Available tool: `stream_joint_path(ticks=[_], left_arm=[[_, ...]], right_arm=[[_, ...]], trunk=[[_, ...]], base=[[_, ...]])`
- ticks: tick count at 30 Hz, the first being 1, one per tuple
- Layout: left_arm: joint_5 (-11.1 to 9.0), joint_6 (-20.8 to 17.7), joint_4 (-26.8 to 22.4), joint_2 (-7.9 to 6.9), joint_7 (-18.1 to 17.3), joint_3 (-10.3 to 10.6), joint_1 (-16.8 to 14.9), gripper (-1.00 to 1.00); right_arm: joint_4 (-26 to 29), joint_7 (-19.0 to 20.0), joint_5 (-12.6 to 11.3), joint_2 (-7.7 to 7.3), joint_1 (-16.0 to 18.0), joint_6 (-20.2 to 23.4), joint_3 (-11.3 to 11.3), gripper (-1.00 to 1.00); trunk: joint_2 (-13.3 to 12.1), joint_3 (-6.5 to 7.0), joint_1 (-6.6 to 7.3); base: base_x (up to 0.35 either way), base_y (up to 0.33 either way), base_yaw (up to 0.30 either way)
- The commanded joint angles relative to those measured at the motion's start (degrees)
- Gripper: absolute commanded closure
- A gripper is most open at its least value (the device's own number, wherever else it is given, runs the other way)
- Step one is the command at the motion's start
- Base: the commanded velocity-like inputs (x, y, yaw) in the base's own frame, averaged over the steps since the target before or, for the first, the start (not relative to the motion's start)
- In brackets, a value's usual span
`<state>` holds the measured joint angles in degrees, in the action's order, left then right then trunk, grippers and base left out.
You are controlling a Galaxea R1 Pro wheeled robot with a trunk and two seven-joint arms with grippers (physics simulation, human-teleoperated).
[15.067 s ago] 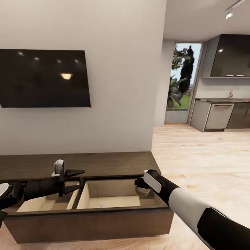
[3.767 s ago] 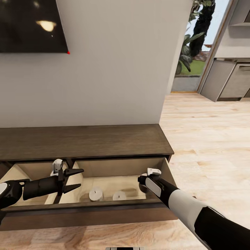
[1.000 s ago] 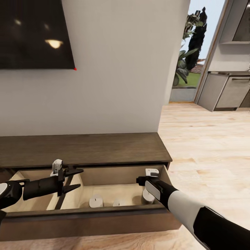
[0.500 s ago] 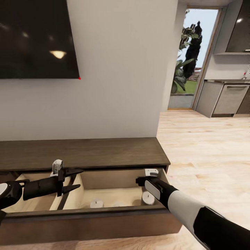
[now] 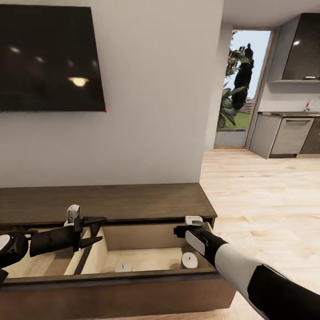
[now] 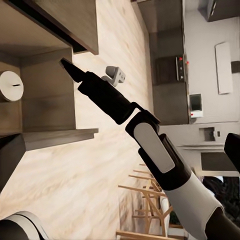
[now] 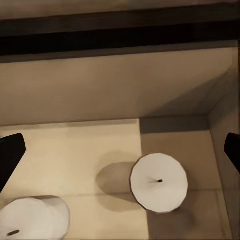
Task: Place each of the two pumpkins and all three candles from the living room inside a cabinet in the living room (use any cabinet), then make sure every cabinet is closed, and position the cauldron so it is next to a table in the living room.
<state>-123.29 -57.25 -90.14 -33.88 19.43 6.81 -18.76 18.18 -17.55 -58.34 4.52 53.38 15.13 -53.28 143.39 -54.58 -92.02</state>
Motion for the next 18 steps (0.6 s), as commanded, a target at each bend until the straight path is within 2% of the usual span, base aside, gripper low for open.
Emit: stream_joint_path(ticks=[1, 12, 18], left_arm=[[-0.6, 0.0, 0.0, -0.05, 0.5, 0.0, 0.0, -1.0], [-0.5, 0.0, 0.0, -0.04, 0.5, 0.0, 0.0, -1.0], [-0.4, 0.0, 0.0, -0.05, 0.5, 0.0, 0.0, -1.0]], right_arm=[[0.1, -0.4, -0.4, -0.03, 0.1, 0.3, -0.4, -1.0], [0.1, -0.4, -0.5, -0.03, 0.1, 0.0, -0.3, -1.0], [0.1, -0.4, -0.5, -0.03, 0.1, 0.0, -0.3, -1.0]], trunk=[[0.0, 0.17, 0.03], [-0.1, 2.6, 0.32], [-2.2, 3.72, 1.44]], base=[[0.0, 0.0, 0.0], [-0.004, 0.0, 0.0], [-0.206, 0.0, 0.0]])
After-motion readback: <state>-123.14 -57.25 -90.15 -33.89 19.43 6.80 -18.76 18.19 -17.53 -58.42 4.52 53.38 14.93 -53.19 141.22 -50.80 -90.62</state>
